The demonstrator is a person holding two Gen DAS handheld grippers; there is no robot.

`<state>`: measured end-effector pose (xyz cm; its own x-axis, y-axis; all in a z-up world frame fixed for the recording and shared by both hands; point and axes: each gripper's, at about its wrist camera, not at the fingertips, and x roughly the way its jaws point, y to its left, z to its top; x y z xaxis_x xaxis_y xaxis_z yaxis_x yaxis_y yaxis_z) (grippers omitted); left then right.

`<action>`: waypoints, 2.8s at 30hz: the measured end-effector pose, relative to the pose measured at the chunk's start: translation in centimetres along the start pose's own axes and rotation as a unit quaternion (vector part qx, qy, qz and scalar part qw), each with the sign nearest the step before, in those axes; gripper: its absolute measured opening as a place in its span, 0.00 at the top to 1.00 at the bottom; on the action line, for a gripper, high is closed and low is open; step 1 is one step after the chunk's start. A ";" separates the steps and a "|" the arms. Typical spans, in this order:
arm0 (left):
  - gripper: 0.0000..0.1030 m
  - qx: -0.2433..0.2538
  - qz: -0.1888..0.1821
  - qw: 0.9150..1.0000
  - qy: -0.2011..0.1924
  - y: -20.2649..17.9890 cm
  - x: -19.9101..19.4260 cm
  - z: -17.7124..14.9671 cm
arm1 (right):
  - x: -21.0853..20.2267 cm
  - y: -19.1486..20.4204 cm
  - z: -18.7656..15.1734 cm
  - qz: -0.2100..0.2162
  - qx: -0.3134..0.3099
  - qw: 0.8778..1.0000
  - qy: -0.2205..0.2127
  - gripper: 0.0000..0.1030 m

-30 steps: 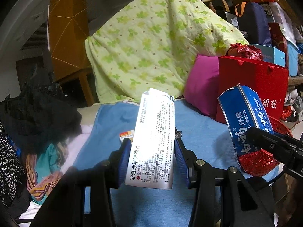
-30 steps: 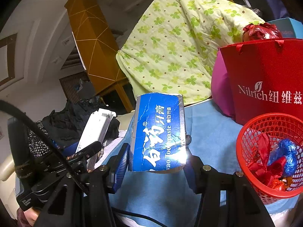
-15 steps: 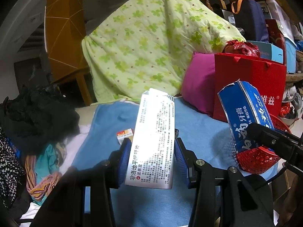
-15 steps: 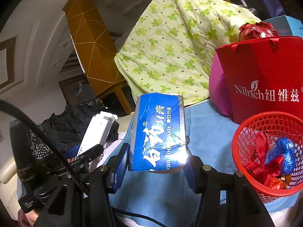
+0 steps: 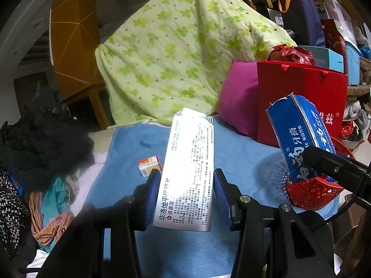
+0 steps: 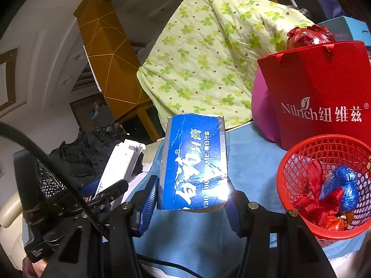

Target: Collect trash

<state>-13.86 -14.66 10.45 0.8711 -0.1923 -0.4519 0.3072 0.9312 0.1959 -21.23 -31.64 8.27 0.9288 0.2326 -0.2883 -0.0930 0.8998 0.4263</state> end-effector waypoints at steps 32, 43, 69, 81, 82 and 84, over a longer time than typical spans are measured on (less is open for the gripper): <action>0.53 0.026 -0.015 1.000 0.004 -2.2 -0.1 -0.1 | -2.0 -0.1 -0.6 -0.012 0.021 1.000 -0.016 0.45; 0.53 0.035 -0.020 0.999 0.008 -2.9 0.0 -0.1 | -2.6 0.1 -0.8 -0.017 0.026 0.999 -0.020 0.45; 0.53 0.055 -0.031 0.998 0.003 -4.3 -0.5 0.1 | -4.3 -0.4 -1.2 -0.025 0.039 0.998 -0.038 0.45; 0.53 0.067 -0.038 0.997 0.000 -5.3 -0.8 0.2 | -5.5 -1.1 -1.2 -0.029 0.047 0.997 -0.049 0.45; 0.53 0.067 -0.039 0.997 0.001 -5.4 -0.8 0.2 | -5.6 -1.2 -1.3 -0.030 0.047 0.997 -0.050 0.45; 0.53 0.069 -0.040 0.997 0.000 -5.6 -0.9 0.2 | -5.7 -1.4 -1.2 -0.030 0.049 0.997 -0.051 0.45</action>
<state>-16.28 -19.80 9.94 0.8411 -0.2647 -0.4717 0.4263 0.8612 0.2768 -26.88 -33.78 8.27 0.9639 0.1357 -0.2292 -0.0051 0.8698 0.4933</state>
